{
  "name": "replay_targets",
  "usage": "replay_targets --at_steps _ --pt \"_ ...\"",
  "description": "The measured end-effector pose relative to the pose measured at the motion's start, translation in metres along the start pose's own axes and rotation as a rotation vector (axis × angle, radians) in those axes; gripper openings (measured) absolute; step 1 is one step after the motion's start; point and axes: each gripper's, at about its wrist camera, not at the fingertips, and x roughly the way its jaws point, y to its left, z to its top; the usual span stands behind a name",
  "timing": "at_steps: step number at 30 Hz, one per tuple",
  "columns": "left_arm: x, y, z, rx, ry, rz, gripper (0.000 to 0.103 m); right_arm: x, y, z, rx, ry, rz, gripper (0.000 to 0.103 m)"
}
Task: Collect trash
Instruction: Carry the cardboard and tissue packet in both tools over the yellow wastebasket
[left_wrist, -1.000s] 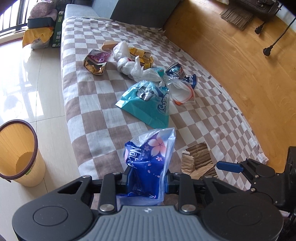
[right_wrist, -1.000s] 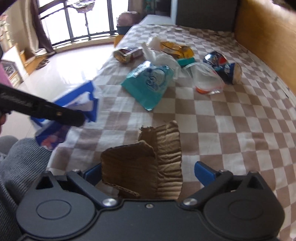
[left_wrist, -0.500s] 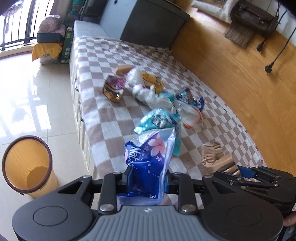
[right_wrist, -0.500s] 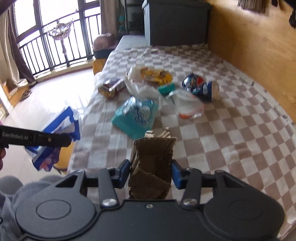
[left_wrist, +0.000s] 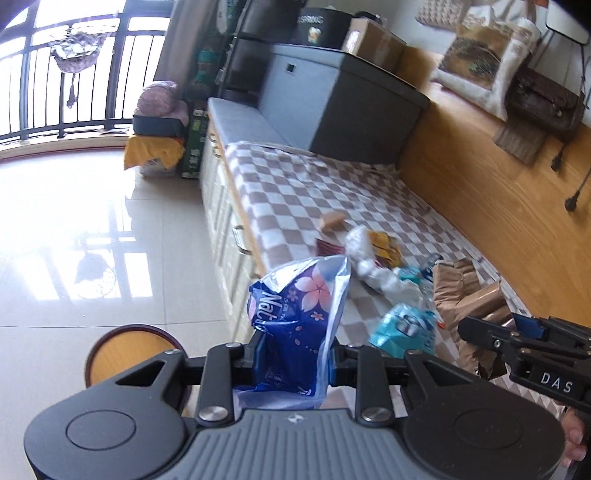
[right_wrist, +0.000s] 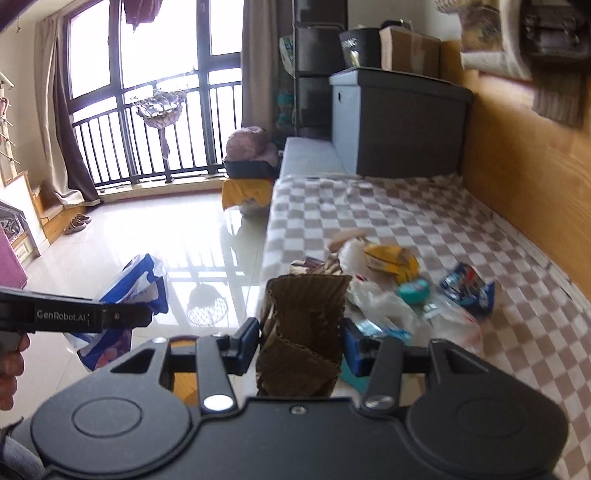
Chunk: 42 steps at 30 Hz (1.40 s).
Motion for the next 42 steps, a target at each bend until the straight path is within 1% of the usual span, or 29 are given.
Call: replay_targets --at_steps 4,8,10,12,14,18,21,24,27,30,32,34,39,42 --pt "-0.010 0.032 0.011 -0.024 -0.032 0.050 0.031 0.014 0.028 0.018 -0.007 -0.024 0.025 0.049" --pt "-0.015 0.062 0.021 -0.060 -0.058 0.095 0.031 0.034 0.055 0.029 -0.007 -0.021 0.061 0.048" --pt "-0.016 0.076 0.026 -0.071 -0.073 0.113 0.031 0.045 0.069 0.031 -0.007 -0.025 0.072 0.048" --pt "-0.015 0.091 0.030 -0.085 -0.082 0.129 0.031 0.058 0.083 0.035 -0.005 -0.030 0.062 0.048" --pt "-0.010 0.105 0.034 -0.104 -0.082 0.139 0.031 0.075 0.097 0.038 -0.010 -0.013 0.080 0.048" --pt "0.010 0.135 0.041 -0.132 -0.069 0.165 0.031 0.114 0.123 0.040 -0.018 0.021 0.097 0.048" --pt "0.030 0.159 0.045 -0.162 -0.057 0.188 0.031 0.147 0.138 0.038 0.010 0.048 0.117 0.048" --pt "0.050 0.184 0.048 -0.195 -0.042 0.207 0.031 0.180 0.154 0.036 0.012 0.073 0.117 0.048" --pt "0.075 0.206 0.050 -0.224 -0.023 0.223 0.031 0.213 0.165 0.034 0.028 0.096 0.127 0.048" --pt "0.102 0.224 0.049 -0.255 -0.001 0.225 0.031 0.246 0.173 0.030 0.060 0.128 0.155 0.048" --pt "0.122 0.238 0.048 -0.281 0.025 0.225 0.031 0.270 0.178 0.027 0.066 0.157 0.157 0.048" --pt "0.142 0.249 0.055 -0.305 0.034 0.226 0.031 0.292 0.183 0.025 0.081 0.176 0.152 0.048" --pt "0.174 0.275 0.085 -0.335 -0.014 0.227 0.031 0.343 0.186 0.032 0.145 0.183 0.152 0.048" --pt "0.189 0.283 0.087 -0.331 -0.031 0.242 0.031 0.371 0.185 0.037 0.184 0.180 0.158 0.048"
